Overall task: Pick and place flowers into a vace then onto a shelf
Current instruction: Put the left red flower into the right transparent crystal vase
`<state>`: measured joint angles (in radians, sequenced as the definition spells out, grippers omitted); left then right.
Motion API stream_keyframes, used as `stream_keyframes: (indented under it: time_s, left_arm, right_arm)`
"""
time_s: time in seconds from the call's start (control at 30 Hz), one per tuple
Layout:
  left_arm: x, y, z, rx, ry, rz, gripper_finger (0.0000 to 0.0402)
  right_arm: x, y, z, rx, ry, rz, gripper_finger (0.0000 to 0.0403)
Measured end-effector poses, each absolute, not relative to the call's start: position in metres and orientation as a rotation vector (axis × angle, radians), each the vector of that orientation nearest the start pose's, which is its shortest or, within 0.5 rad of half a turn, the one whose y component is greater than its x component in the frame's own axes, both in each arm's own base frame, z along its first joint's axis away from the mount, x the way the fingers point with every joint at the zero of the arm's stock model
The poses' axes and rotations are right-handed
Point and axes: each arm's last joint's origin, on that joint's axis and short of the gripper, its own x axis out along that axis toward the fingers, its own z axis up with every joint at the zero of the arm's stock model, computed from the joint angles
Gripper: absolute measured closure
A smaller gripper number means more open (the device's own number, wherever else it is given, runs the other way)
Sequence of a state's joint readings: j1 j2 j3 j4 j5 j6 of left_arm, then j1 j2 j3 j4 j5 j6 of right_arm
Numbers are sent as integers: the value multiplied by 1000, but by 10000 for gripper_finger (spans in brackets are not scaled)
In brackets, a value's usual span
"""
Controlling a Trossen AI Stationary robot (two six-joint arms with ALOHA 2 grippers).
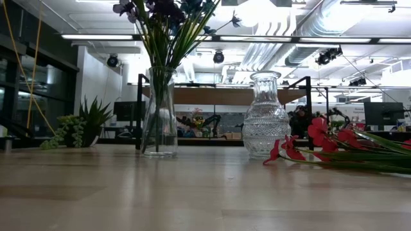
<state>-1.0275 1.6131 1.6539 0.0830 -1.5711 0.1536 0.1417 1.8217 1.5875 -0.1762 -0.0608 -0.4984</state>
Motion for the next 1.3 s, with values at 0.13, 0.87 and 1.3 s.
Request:
stream_keyframes:
  time_s: [0.13, 0.87, 1.3]
  left_arm:
    - [201, -277, 445, 37, 10, 544, 225]
    - [201, -277, 443, 39, 8, 524, 225]
    - [214, -302, 425, -276, -41, 206, 225]
  right_arm:
    - [421, 62, 343, -507, 331, 292, 367]
    - [355, 81, 508, -509, 155, 340, 361]
    - [290, 87, 547, -430, 64, 354, 361]
